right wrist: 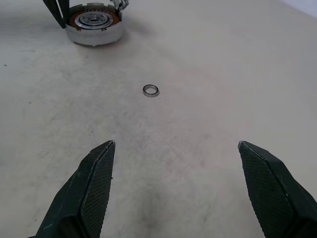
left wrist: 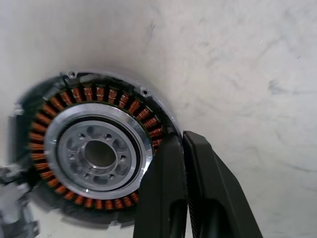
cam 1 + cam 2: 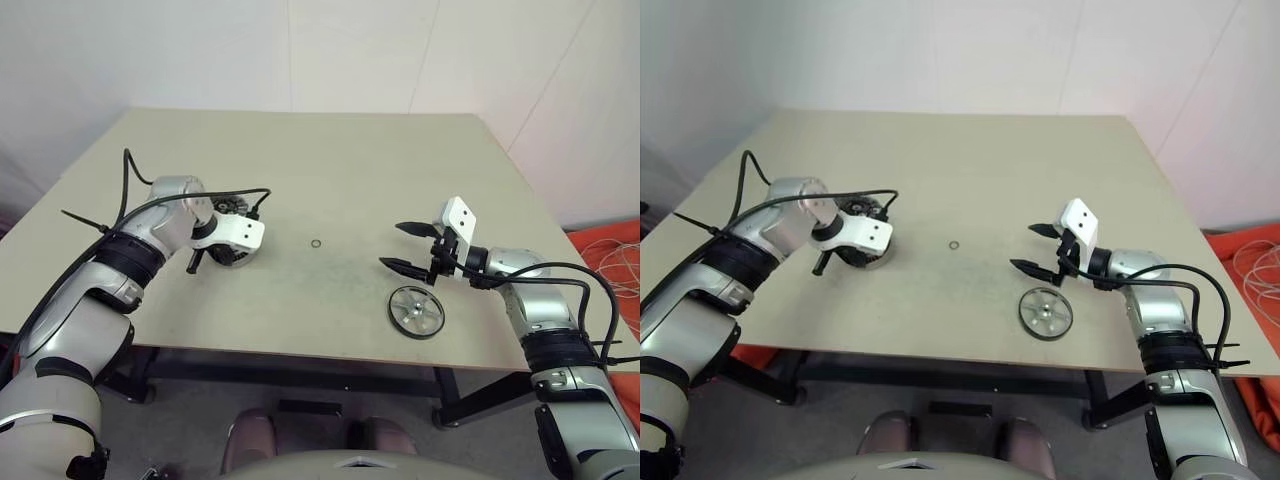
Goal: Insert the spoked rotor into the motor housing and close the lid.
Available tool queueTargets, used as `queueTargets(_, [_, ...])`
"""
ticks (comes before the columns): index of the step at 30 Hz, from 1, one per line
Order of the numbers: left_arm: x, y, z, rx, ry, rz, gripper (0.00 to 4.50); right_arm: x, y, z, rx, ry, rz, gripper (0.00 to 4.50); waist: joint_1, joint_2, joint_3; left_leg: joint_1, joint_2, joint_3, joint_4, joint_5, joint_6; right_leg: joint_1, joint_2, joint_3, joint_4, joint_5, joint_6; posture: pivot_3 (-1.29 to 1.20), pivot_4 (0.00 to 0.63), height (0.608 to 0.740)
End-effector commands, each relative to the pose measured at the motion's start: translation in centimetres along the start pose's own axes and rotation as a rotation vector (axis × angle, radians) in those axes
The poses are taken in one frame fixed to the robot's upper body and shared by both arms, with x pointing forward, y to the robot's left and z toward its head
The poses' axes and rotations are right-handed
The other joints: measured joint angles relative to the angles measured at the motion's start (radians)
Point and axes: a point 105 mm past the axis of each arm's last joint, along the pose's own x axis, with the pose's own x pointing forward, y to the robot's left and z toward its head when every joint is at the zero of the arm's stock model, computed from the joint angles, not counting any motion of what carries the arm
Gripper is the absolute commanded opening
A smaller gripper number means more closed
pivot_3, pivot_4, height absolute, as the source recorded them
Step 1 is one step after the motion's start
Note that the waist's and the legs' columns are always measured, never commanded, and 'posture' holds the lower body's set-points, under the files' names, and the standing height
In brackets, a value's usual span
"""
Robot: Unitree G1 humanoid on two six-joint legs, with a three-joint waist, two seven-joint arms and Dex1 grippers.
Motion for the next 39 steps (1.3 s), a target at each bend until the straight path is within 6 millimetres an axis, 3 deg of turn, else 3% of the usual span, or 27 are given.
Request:
queueTargets(1, [-1.5, 0.5, 2.3, 0.058, -0.052, 0.034, 0.07, -0.1, -0.6, 1.4, -0.046, -0.03, -0.013, 4.5, 0.002, 0.0, 0.0, -0.003, 0.0, 0.0, 0.001, 0.0, 0.0, -0.002, 0.0, 0.0, 0.0, 0.0, 0.0, 0.0, 0.0, 0.74])
queueTargets(11, [-1.5, -0.4, 5.1, 0.094, -0.126, 0.045, 0.07, -0.5, -0.7, 0.8, -0.039, -0.021, -0.02, 4.5, 0.009, 0.0, 0.0, -0.009, 0.0, -0.002, 0.003, 0.0, 0.0, -0.006, -0.001, -0.003, 0.001, 0.0, 0.0, 0.0, 0.0, 0.74])
queueTargets(26, [-0.4, -3.7, 9.3, 0.128, -0.213, -0.005, 0.07, -0.4, -0.6, 0.7, -0.037, -0.017, -0.018, 4.5, 0.005, 0.0, 0.0, -0.009, 0.0, -0.002, 0.004, 0.0, 0.0, -0.006, -0.001, -0.003, 0.001, 0.0, 0.0, 0.0, 0.0, 0.74])
queueTargets(33, [0.0, -5.4, 9.3, 0.136, -0.203, -0.045, 0.07, -0.4, -0.6, 0.7, -0.036, -0.015, -0.017, 4.5, -0.001, 0.0, 0.0, -0.009, 0.0, -0.002, 0.004, 0.0, 0.0, -0.006, -0.001, -0.003, 0.002, 0.0, 0.0, 0.0, 0.0, 0.74])
queueTargets(39, [0.1, -5.7, 9.2, 0.113, -0.205, -0.041, 0.07, -0.4, -0.6, 0.6, -0.035, -0.012, -0.015, 4.5, -0.003, 0.0, 0.0, -0.009, 0.0, -0.002, 0.004, 0.0, 0.0, -0.006, -0.001, -0.003, 0.002, 0.0, 0.0, 0.0, 0.0, 0.74])
